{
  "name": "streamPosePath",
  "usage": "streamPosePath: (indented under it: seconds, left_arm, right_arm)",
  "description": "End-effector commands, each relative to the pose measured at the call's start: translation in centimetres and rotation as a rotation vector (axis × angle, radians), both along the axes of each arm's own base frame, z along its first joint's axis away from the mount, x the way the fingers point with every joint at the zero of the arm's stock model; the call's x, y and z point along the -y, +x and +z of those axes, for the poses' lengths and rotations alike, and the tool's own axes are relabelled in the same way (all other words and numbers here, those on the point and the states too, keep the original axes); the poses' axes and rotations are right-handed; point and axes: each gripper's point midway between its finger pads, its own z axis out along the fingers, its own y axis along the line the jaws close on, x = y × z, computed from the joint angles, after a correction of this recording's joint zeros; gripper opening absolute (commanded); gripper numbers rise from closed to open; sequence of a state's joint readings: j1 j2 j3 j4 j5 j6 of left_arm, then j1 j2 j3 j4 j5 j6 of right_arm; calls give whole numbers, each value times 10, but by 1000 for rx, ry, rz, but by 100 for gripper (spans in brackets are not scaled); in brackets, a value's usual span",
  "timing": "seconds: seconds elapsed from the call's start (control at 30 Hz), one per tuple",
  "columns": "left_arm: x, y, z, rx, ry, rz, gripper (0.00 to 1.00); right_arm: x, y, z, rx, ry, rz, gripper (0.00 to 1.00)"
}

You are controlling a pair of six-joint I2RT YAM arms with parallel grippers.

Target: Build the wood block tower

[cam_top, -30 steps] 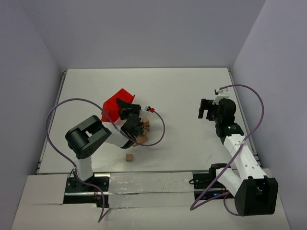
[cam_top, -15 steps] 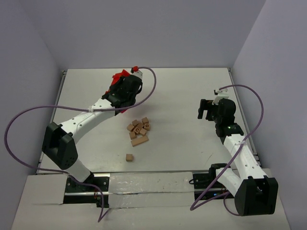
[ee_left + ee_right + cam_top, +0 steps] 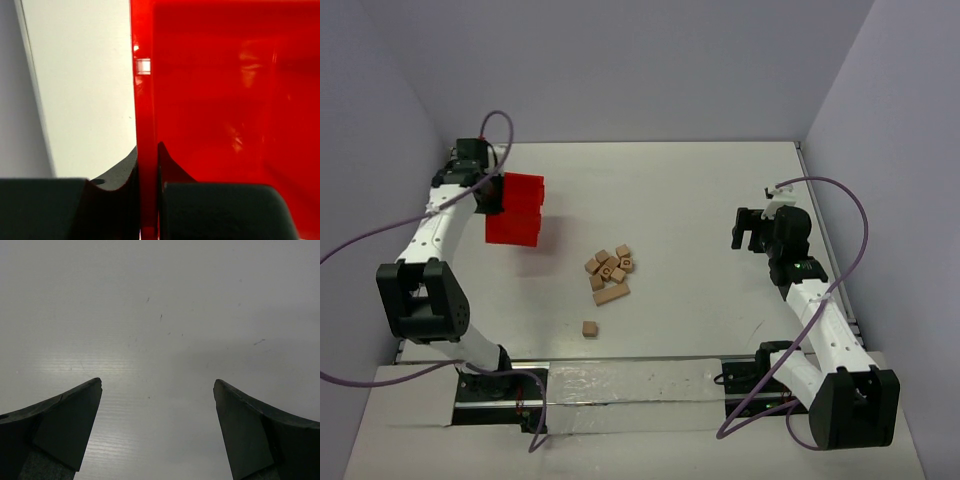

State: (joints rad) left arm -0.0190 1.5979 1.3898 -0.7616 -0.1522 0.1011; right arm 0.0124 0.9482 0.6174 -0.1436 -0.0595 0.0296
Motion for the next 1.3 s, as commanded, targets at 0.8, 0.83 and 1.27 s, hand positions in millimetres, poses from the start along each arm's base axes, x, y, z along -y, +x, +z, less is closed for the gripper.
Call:
streamPosePath:
  seconds: [0.8, 0.83, 1.27]
  left_arm:
    - [-135, 166, -47, 130, -200, -14, 1]
    - [-137, 170, -50, 131, -201, -14, 2]
    - [-146, 181, -78, 113, -203, 7, 8]
  right_arm:
    - [0, 15, 9, 7, -11, 13, 100]
    - [1, 14, 8, 5, -13, 11, 100]
    - [2, 15, 4, -10, -14, 6, 100]
